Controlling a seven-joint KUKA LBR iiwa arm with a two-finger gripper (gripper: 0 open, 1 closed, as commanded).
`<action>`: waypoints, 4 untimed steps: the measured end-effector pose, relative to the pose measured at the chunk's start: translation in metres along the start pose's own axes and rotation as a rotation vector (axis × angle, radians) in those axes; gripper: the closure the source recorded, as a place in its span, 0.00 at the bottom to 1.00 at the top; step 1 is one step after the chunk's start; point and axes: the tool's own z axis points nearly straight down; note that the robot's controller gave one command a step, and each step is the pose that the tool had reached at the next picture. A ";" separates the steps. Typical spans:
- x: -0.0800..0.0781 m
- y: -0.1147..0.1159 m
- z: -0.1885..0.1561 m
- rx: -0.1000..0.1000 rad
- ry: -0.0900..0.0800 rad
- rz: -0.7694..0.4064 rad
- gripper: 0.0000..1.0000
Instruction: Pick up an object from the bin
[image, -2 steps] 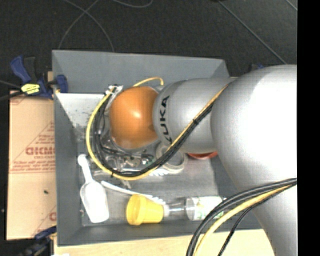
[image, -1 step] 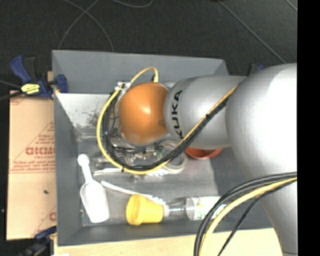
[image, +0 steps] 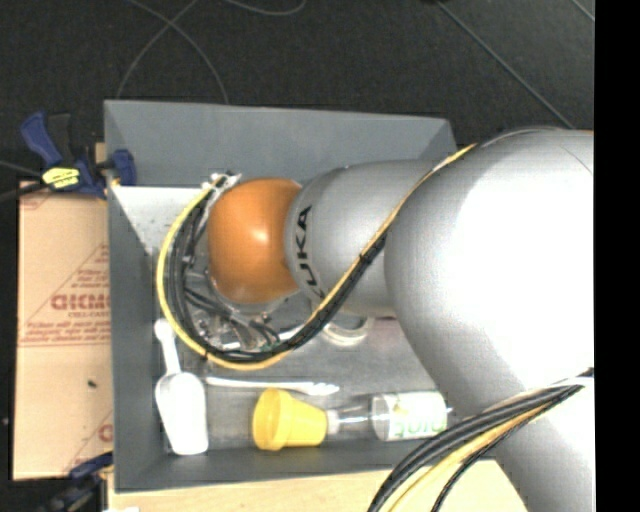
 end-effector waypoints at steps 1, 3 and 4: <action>0.000 -0.001 0.000 0.000 0.000 0.001 1.00; -0.005 -0.018 -0.108 0.000 0.011 -0.013 1.00; -0.012 0.011 -0.106 0.000 0.005 -0.147 1.00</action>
Offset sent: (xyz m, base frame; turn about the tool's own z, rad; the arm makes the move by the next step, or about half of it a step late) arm -0.0035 -0.0197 0.0865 -0.0145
